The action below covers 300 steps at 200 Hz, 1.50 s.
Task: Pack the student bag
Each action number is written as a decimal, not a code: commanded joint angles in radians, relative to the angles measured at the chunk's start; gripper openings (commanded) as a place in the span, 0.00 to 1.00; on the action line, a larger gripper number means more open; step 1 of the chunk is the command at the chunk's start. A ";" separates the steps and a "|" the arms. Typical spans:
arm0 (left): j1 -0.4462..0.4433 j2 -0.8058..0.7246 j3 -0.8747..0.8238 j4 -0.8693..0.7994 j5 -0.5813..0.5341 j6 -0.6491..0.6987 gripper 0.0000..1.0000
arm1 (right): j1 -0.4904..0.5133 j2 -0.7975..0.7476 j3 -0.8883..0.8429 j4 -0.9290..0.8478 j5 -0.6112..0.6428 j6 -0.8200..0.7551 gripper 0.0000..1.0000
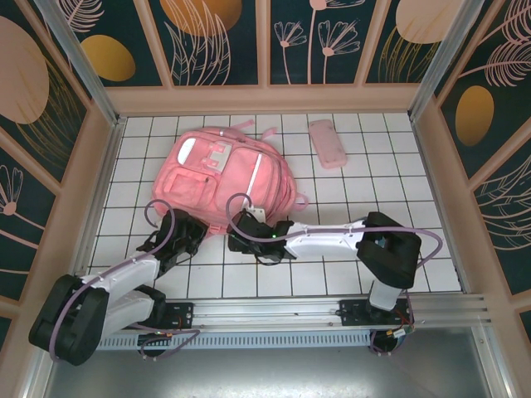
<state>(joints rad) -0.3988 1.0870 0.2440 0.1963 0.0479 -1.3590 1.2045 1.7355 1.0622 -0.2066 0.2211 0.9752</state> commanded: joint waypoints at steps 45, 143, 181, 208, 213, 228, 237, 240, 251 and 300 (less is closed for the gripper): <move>0.002 -0.081 0.159 -0.046 0.064 0.103 0.00 | 0.026 0.150 0.230 -0.220 0.186 0.041 0.41; 0.002 -0.078 0.187 -0.059 0.072 0.109 0.00 | 0.004 0.226 0.294 -0.299 0.279 -0.078 0.44; 0.002 -0.079 0.191 -0.067 0.072 0.109 0.00 | -0.008 0.232 0.306 -0.266 0.321 -0.117 0.36; 0.003 -0.080 0.187 -0.069 0.071 0.107 0.00 | 0.000 0.233 0.316 -0.226 0.333 -0.187 0.27; 0.002 -0.080 0.187 -0.069 0.071 0.107 0.00 | 0.000 0.233 0.318 -0.220 0.335 -0.196 0.27; 0.002 -0.080 0.186 -0.069 0.072 0.107 0.00 | 0.003 0.232 0.315 -0.202 0.332 -0.221 0.27; 0.002 -0.079 0.186 -0.068 0.072 0.106 0.00 | 0.003 0.233 0.314 -0.198 0.336 -0.224 0.27; 0.002 -0.079 0.184 -0.069 0.073 0.106 0.00 | 0.003 0.233 0.313 -0.198 0.339 -0.222 0.28; 0.002 -0.079 0.184 -0.068 0.074 0.107 0.00 | 0.003 0.234 0.313 -0.198 0.346 -0.223 0.30; 0.002 -0.078 0.182 -0.067 0.075 0.106 0.00 | 0.004 0.237 0.305 -0.174 0.360 -0.248 0.26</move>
<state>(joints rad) -0.3988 1.0302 0.3893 0.0757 0.1059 -1.2682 1.2041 1.9629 1.3472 -0.4240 0.5350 0.7620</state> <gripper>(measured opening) 0.066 0.284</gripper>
